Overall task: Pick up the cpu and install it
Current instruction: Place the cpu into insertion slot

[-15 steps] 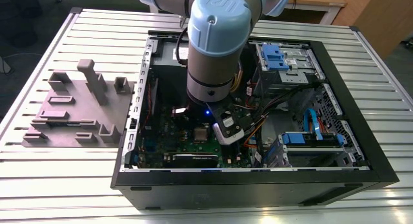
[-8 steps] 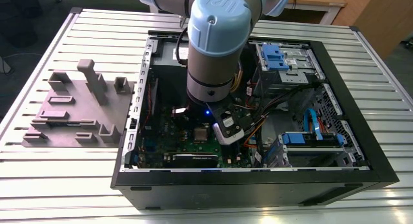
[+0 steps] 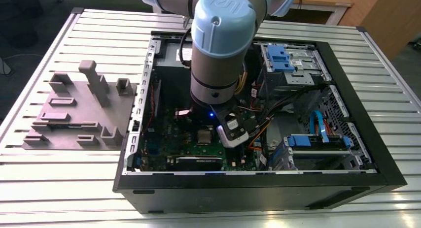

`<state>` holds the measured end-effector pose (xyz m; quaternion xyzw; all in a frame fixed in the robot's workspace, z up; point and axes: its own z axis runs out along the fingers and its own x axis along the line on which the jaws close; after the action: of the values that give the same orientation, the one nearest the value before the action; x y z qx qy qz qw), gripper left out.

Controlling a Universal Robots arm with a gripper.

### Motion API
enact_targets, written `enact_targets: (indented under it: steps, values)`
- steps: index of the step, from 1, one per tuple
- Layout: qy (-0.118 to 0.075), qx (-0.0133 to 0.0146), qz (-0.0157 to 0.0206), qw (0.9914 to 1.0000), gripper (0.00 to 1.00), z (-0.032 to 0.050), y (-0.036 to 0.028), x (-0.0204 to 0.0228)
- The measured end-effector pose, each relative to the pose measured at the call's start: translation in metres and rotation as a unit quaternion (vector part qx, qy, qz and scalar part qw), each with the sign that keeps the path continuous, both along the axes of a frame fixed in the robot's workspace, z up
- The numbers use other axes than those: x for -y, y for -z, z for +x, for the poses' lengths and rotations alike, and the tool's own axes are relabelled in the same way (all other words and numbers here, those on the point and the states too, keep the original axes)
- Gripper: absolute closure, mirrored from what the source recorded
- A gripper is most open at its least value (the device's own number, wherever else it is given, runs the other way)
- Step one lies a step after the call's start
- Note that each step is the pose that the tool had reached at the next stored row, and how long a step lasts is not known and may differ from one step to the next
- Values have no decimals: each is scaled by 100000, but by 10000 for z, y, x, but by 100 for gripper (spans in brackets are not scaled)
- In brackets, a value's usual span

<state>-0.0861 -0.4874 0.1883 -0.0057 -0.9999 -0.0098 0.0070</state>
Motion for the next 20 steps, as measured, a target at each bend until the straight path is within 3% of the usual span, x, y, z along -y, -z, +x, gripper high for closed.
enact_targets:
  steps: [8,13,14,18,20]
  values:
    - [3,-214,-3,100000,47,0,-161,0]
    - [1,-383,0,99999,71,0,-277,0]
    - [2,-402,4,99999,71,0,-282,0]
    - [1,-421,10,99999,89,0,-282,0]
    - [1,-428,2,99999,90,0,-282,0]
